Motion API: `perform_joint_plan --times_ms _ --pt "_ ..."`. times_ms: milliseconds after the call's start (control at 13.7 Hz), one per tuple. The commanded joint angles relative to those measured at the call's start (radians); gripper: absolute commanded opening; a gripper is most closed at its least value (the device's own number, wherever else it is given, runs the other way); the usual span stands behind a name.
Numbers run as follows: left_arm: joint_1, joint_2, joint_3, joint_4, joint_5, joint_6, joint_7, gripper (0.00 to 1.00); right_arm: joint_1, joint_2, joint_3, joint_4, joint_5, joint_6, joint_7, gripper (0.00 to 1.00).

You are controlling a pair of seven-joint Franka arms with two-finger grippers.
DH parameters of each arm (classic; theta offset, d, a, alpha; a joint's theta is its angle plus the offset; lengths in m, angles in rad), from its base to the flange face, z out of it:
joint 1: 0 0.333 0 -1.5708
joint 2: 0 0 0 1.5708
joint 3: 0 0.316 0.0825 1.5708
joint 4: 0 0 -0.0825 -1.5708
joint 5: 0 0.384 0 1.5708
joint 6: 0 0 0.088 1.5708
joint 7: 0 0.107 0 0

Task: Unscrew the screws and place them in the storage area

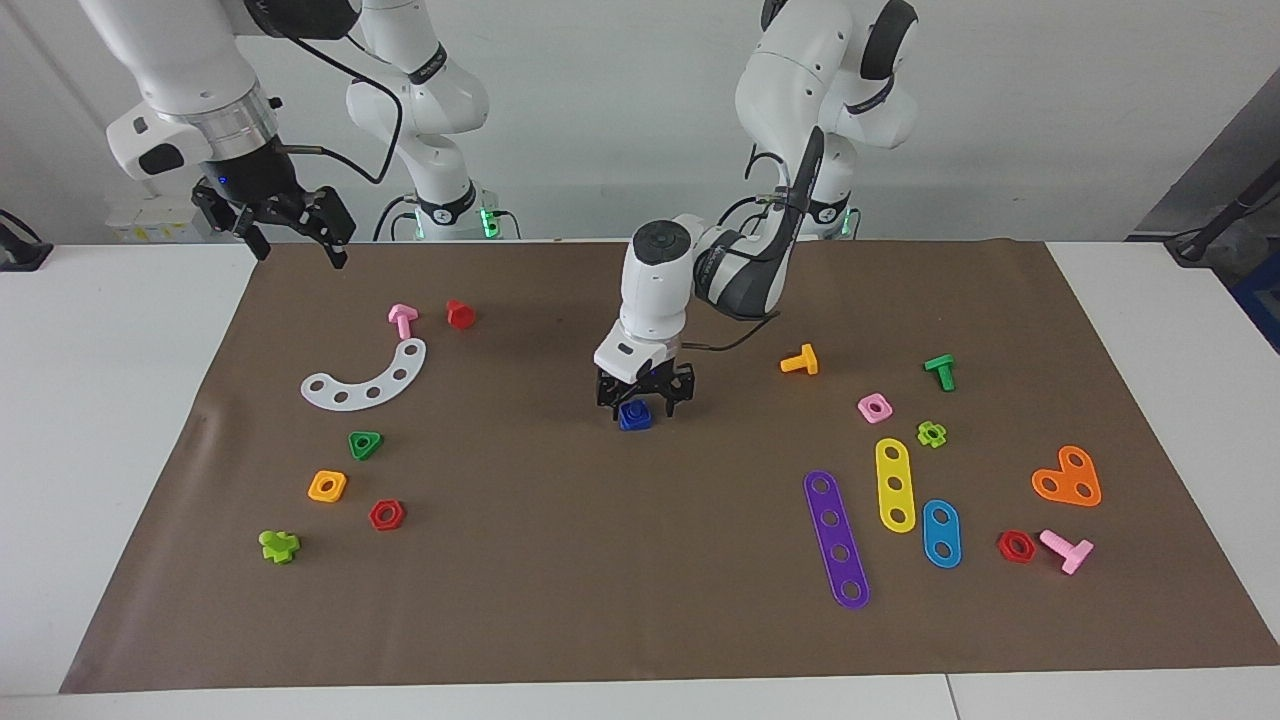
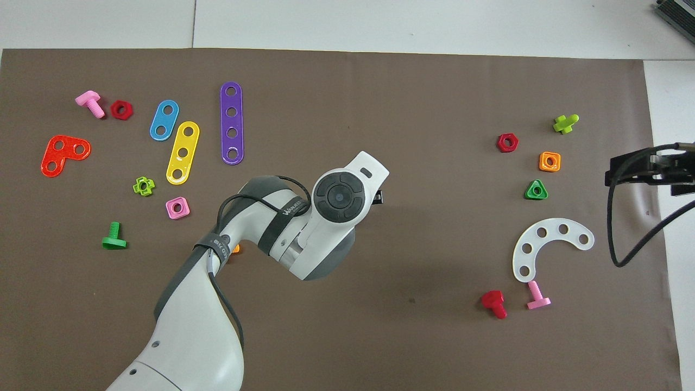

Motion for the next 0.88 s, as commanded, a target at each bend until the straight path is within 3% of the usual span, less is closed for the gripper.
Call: perform_joint_plan --times_ms 0,585,732,805 --pt "-0.024 -0.021 0.015 -0.034 0.025 0.021 -0.025 0.83 -0.006 -0.014 0.004 -0.009 0.007 -0.010 -0.026 1.00" --pt "-0.024 -0.024 0.014 -0.059 0.025 0.055 -0.027 0.80 -0.006 -0.014 0.004 -0.009 0.007 -0.010 -0.026 1.00" --pt "-0.024 -0.024 0.012 -0.059 0.025 0.058 -0.027 0.76 -0.006 -0.014 0.004 -0.009 0.007 -0.010 -0.026 1.00" --pt "-0.024 -0.024 0.014 -0.059 0.025 0.064 -0.028 0.70 -0.004 -0.014 0.004 -0.009 0.007 -0.010 -0.026 1.00"
